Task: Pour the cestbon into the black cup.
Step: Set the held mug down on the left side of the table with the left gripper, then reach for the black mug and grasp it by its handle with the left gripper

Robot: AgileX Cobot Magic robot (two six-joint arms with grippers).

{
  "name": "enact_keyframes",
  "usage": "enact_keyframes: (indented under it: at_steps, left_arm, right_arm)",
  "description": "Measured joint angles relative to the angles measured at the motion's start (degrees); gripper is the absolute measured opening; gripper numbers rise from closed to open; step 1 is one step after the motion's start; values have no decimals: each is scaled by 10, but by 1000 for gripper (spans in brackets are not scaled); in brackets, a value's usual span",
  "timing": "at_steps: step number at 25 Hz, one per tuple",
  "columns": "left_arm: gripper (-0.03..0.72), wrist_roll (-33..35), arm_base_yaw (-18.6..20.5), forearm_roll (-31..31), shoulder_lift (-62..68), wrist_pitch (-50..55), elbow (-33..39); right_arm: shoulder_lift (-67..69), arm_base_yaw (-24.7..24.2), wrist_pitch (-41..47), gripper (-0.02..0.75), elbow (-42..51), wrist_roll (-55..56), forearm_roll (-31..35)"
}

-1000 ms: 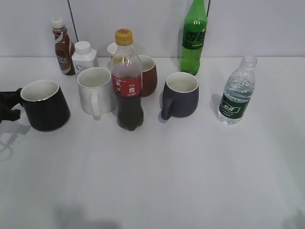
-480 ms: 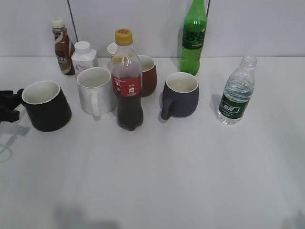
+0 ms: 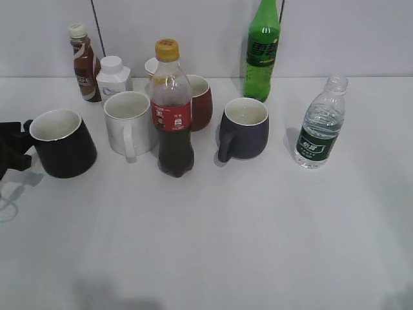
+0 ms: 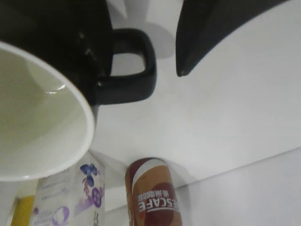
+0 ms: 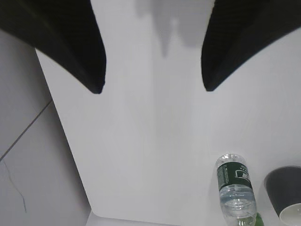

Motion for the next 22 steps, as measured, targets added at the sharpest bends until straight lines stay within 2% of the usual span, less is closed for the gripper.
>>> enact_keyframes:
  at_steps: [11,18,20,22]
  left_arm:
    - [332,23,0,-31,49,-73,-14]
    - [304,23,0,-21,77,-86,-41]
    - [277,23,0,-21,83,-94,-41]
    - [216,23,0,-21,89,-104,-41]
  right_arm:
    - [0,0,0,487,0,0,0]
    - [0,0,0,487,0,0,0]
    - [0,0,0,487,0,0,0]
    - [0,0,0,486,0,0,0]
